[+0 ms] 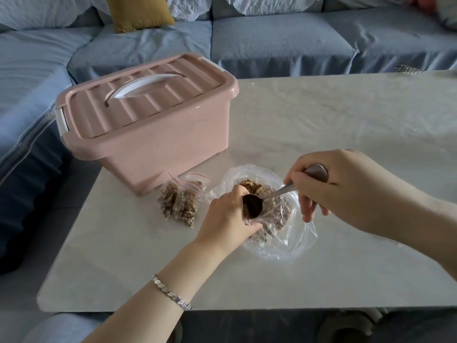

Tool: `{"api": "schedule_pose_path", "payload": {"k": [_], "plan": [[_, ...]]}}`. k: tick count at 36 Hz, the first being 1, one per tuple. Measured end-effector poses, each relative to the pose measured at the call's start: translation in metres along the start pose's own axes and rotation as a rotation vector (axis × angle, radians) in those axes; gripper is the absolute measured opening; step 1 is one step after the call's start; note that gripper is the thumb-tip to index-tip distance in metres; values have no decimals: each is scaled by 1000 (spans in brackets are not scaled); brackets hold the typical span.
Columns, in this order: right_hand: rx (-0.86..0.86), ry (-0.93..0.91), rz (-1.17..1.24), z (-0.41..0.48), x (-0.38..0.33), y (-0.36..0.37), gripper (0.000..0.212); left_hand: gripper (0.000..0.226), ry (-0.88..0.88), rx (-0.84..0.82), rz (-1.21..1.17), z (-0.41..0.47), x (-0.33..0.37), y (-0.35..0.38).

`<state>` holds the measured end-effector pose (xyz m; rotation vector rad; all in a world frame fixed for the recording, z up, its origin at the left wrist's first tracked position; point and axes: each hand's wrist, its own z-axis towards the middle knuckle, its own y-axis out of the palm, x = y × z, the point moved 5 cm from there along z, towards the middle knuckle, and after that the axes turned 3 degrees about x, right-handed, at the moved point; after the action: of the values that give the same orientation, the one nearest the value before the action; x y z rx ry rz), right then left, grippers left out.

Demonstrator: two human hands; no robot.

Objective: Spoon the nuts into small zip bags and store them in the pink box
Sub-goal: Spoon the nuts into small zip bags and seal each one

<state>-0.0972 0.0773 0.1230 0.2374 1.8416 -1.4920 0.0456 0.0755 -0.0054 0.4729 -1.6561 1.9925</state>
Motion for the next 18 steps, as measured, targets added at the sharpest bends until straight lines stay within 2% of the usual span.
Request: {"api": "schedule_pose_path", "payload": {"k": [8, 15, 18], "plan": [[43, -59, -36, -6, 8, 6, 25, 50, 28, 37, -83, -3, -1, -1], [38, -156, -61, -11, 4, 8, 30, 34, -120, 187, -298, -6, -10, -3], [152, -171, 3, -14, 12, 0, 26, 24, -208, 213, -349, -9, -20, -3]]}}
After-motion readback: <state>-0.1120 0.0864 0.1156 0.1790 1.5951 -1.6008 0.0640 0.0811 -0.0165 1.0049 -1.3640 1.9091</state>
